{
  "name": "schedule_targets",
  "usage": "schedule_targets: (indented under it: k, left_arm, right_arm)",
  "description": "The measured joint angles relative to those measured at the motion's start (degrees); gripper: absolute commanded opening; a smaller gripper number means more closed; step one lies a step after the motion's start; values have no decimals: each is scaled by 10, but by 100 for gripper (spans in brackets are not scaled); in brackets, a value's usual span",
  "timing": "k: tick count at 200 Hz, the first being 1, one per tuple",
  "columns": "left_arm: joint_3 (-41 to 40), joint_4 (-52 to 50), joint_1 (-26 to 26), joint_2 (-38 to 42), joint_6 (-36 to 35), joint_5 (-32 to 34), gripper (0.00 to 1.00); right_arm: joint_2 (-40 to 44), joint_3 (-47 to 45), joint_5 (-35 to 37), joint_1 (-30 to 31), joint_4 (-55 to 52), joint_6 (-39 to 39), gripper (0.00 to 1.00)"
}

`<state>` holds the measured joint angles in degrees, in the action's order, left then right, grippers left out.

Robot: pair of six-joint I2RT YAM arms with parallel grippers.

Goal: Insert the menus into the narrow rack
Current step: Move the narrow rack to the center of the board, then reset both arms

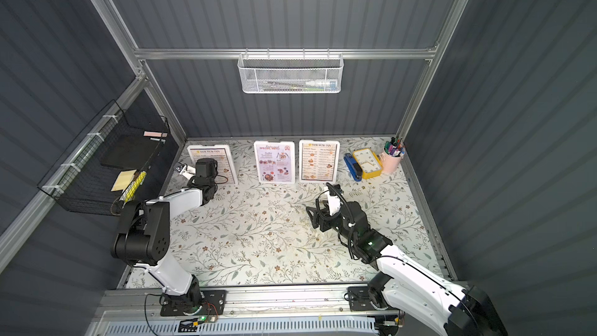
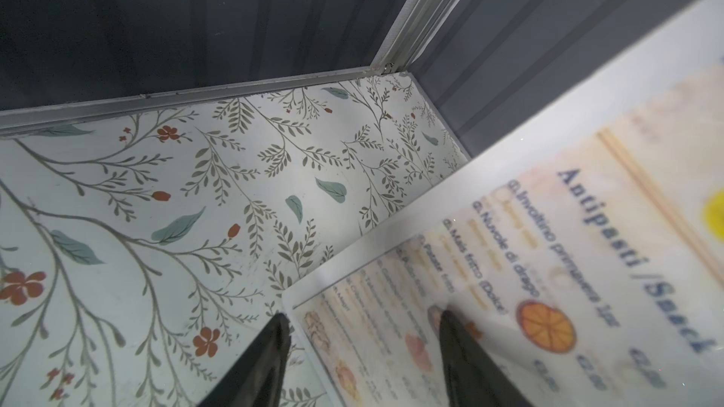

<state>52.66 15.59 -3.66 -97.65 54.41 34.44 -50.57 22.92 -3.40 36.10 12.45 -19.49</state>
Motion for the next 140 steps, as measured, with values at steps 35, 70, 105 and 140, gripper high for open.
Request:
schedule_targets:
  k: [35,70,105,140]
  left_arm:
    - [-8,-6,0,26,-11,0,93]
    - [-72,54,0,124,-100,-24,99]
    - [-136,121,0,213,-194,-19,99]
    - [-213,215,0,254,-288,-17,99]
  right_arm:
    - [-2,12,19,-6,-12,-2,99]
    - [-2,77,151,-7,-77,-15,99]
    - [-10,128,280,-13,-99,7,99]
    - [-53,193,341,-42,-161,37,99]
